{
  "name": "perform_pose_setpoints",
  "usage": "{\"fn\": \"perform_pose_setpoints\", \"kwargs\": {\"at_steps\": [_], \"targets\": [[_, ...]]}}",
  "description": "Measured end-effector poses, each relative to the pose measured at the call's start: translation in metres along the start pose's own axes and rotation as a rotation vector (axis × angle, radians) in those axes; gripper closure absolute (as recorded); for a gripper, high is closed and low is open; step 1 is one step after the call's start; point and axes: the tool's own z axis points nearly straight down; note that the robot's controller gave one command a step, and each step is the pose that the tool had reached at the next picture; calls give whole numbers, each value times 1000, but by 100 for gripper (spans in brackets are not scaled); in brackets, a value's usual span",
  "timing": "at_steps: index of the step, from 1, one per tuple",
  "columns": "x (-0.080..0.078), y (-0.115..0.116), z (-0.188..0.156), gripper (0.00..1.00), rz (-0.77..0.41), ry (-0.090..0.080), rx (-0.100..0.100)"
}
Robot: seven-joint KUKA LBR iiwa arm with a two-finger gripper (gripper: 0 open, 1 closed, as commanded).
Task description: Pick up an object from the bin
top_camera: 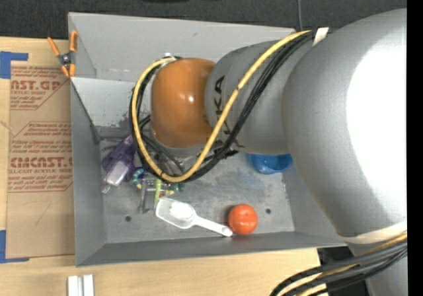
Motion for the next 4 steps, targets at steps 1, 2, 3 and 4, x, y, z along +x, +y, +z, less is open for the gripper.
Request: {"fn": "perform_pose_setpoints", "kwargs": {"at_steps": [1,2,3,4], "targets": [[-30,-69,-46,0,-160,-7,6],[-5,-15,27,0,20,-2,0],[-11,-24,33,0,-88,-5,4],[42,1,68,0,-304,3,1]]}}
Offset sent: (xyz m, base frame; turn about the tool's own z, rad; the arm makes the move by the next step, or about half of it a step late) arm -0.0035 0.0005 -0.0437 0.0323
